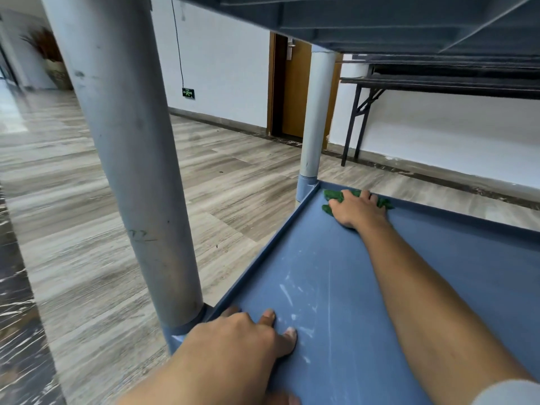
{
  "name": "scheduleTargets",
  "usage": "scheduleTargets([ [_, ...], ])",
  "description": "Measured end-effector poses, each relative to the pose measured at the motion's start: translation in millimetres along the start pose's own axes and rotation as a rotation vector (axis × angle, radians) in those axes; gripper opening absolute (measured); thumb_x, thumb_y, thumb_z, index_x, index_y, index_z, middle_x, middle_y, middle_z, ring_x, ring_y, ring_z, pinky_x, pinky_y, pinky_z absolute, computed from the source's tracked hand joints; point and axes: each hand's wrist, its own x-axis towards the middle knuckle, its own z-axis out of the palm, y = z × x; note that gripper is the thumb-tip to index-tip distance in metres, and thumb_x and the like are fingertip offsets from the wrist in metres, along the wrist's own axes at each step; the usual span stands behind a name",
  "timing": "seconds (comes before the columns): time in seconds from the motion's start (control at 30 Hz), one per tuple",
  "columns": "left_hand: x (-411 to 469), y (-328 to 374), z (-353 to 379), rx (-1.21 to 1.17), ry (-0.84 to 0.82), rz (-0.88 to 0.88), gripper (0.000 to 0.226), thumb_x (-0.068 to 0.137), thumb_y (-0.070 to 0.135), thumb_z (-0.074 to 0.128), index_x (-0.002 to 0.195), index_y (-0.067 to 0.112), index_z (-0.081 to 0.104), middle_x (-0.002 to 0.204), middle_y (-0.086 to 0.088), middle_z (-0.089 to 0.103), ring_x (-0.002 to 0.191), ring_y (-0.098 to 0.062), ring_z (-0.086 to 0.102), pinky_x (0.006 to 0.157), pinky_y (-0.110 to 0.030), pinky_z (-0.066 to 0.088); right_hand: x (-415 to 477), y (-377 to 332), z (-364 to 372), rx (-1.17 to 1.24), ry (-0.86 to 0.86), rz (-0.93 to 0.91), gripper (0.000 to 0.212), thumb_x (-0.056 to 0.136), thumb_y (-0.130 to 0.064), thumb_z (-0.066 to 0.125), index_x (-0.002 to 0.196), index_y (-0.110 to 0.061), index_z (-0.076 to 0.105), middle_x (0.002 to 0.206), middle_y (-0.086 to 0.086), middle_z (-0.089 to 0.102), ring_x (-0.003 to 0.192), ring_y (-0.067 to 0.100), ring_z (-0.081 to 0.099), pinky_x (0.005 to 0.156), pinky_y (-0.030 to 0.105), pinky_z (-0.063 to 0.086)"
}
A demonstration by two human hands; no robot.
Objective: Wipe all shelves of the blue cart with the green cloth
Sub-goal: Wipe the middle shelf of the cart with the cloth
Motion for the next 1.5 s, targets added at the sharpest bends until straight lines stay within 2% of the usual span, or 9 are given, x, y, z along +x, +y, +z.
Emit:
scheduleTargets([
  [0.5, -11, 14, -13, 0.109, -0.062, -0.035, 0.074, 0.089, 0.06, 0.053, 0.152, 0.037, 0.02, 0.156, -0.003, 0.027, 0.134, -0.032, 0.035, 0.101, -0.04, 0.036, -137, -68, 13, 0.063, -0.095, -0.087, 0.064, 0.097, -0.059, 0.029, 0.152, -0.026, 0.033, 0.164, 0.02, 0.017, 0.15, 0.043, 0.015, 0.12, 0.063, 0.011],
  [0.67, -40, 11, 1, 0.061, 0.195, -0.06, 0.043, 0.091, 0.047, 0.054, 0.127, 0.024, 0.056, 0.126, -0.004, 0.055, 0.109, -0.029, 0.054, 0.081, -0.033, 0.042, -206, -75, 13, 0.093, -0.163, -0.149, 0.065, 0.096, -0.06, 0.031, 0.152, -0.028, 0.031, 0.165, 0.018, 0.014, 0.151, 0.041, 0.013, 0.121, 0.061, 0.01],
  [0.8, -78, -17, 1, -0.072, 0.382, -0.045, 0.014, 0.084, 0.021, 0.049, 0.094, 0.02, 0.06, 0.092, -0.004, 0.066, 0.089, -0.03, 0.06, 0.07, -0.036, 0.049, -256, -75, 11, 0.084, -0.229, -0.249, 0.068, 0.096, -0.061, 0.031, 0.158, -0.034, 0.021, 0.168, 0.014, 0.007, 0.153, 0.038, 0.007, 0.123, 0.058, 0.005],
  [0.97, -99, -36, -14, -0.235, 0.544, -0.007, 0.034, 0.085, 0.014, 0.053, 0.112, 0.028, 0.067, 0.073, 0.001, 0.068, 0.079, -0.025, 0.062, 0.066, -0.027, 0.045, -305, -62, -3, 0.07, -0.294, -0.518, 0.058, 0.097, -0.053, 0.036, 0.153, -0.041, 0.031, 0.165, 0.005, 0.023, 0.152, 0.029, 0.015, 0.122, 0.056, 0.011],
  [1.1, -97, -39, -12, -0.306, 0.552, -0.001, 0.04, 0.085, 0.016, 0.052, 0.121, 0.029, 0.064, 0.078, -0.001, 0.07, 0.083, -0.026, 0.063, 0.074, -0.031, 0.051, -334, -56, -19, 0.097, -0.372, -0.702, 0.044, 0.093, -0.044, 0.044, 0.137, -0.041, 0.048, 0.153, -0.006, 0.042, 0.144, 0.018, 0.03, 0.117, 0.057, 0.024],
  [1.23, -96, -32, -9, -0.316, 0.569, 0.019, 0.043, 0.081, 0.015, 0.05, 0.119, 0.029, 0.066, 0.08, -0.002, 0.069, 0.082, -0.026, 0.063, 0.073, -0.03, 0.052, -356, -53, -20, 0.229, -0.26, -0.683, 0.035, 0.082, -0.064, 0.038, 0.102, -0.039, 0.054, 0.12, -0.008, 0.06, 0.119, 0.016, 0.05, 0.106, 0.054, 0.038],
  [1.3, -92, -27, -10, -0.304, 0.575, 0.028, 0.046, 0.08, 0.015, 0.048, 0.12, 0.032, 0.065, 0.088, -0.002, 0.071, 0.087, -0.027, 0.063, 0.077, -0.032, 0.052, -359, -53, -12, 0.272, -0.223, -0.671, 0.048, 0.08, -0.068, 0.045, 0.113, -0.037, 0.058, 0.13, -0.002, 0.057, 0.127, 0.021, 0.047, 0.109, 0.05, 0.04],
  [1.37, -84, -22, -12, -0.286, 0.568, 0.044, 0.049, 0.08, 0.014, 0.046, 0.123, 0.032, 0.062, 0.103, -0.005, 0.072, 0.099, -0.029, 0.062, 0.084, -0.036, 0.052, -360, -55, -5, 0.219, -0.236, -0.64, 0.054, 0.082, -0.064, 0.052, 0.13, -0.041, 0.047, 0.145, 0.011, 0.045, 0.144, 0.032, 0.028, 0.121, 0.048, 0.026],
  [1.5, -69, -17, -16, -0.297, 0.562, 0.045, 0.055, 0.084, 0.017, 0.044, 0.136, 0.03, 0.053, 0.121, -0.005, 0.067, 0.116, -0.028, 0.057, 0.095, -0.037, 0.048, -359, -63, 0, 0.115, -0.182, -0.578, 0.061, 0.079, -0.055, 0.053, 0.131, -0.024, 0.046, 0.127, 0.013, 0.052, 0.127, 0.037, 0.042, 0.106, 0.045, 0.041],
])
